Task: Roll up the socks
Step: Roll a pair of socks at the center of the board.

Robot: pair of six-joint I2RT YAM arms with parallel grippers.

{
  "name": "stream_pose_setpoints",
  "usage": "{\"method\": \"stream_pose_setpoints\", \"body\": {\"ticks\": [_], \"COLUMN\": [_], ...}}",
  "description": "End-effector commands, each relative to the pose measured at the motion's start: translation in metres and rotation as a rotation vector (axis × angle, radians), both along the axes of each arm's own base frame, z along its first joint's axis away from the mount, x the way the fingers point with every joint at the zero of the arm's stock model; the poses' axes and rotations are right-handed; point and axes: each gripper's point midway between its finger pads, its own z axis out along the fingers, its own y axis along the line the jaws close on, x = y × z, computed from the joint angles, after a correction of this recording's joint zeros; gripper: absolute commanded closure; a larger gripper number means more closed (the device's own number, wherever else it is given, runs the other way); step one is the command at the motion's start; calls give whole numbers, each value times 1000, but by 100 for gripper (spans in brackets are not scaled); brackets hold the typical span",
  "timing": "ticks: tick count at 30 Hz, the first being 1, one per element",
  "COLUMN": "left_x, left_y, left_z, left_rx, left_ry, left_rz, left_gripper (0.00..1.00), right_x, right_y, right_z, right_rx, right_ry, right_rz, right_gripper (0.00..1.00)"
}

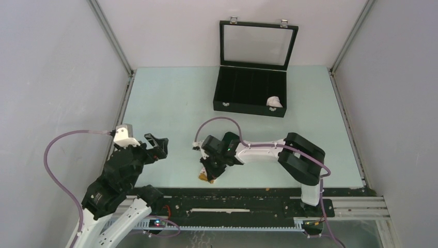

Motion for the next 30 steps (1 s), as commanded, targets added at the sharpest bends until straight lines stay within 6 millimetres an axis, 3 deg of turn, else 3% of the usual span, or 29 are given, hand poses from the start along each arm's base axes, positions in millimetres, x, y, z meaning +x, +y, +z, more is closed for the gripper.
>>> {"method": "stream_pose_setpoints", "body": {"ticks": [1,5,17,23,30], "left_x": [11,18,25,26,29], "left_y": [-25,-49,-91,-104,-114], "left_z": [-8,-21,-50,-59,-65], "left_rx": [-37,-29,-49,-65,-72], "left_ry": [36,101,221,261,285], "left_rz": [-74,-164,-322,-368,-402], "left_gripper": [0,0,2,8,13], "right_x": [-12,-4,20,34,47], "right_y": [6,2,-6,-15,-27], "right_z": [31,40,69,69,51], "right_rx": [160,243,460,481,466], "right_ry": [183,287,501,532,543], "right_rz": [-1,-33,-117,-184,-285], "right_gripper": [100,100,100,100,100]}}
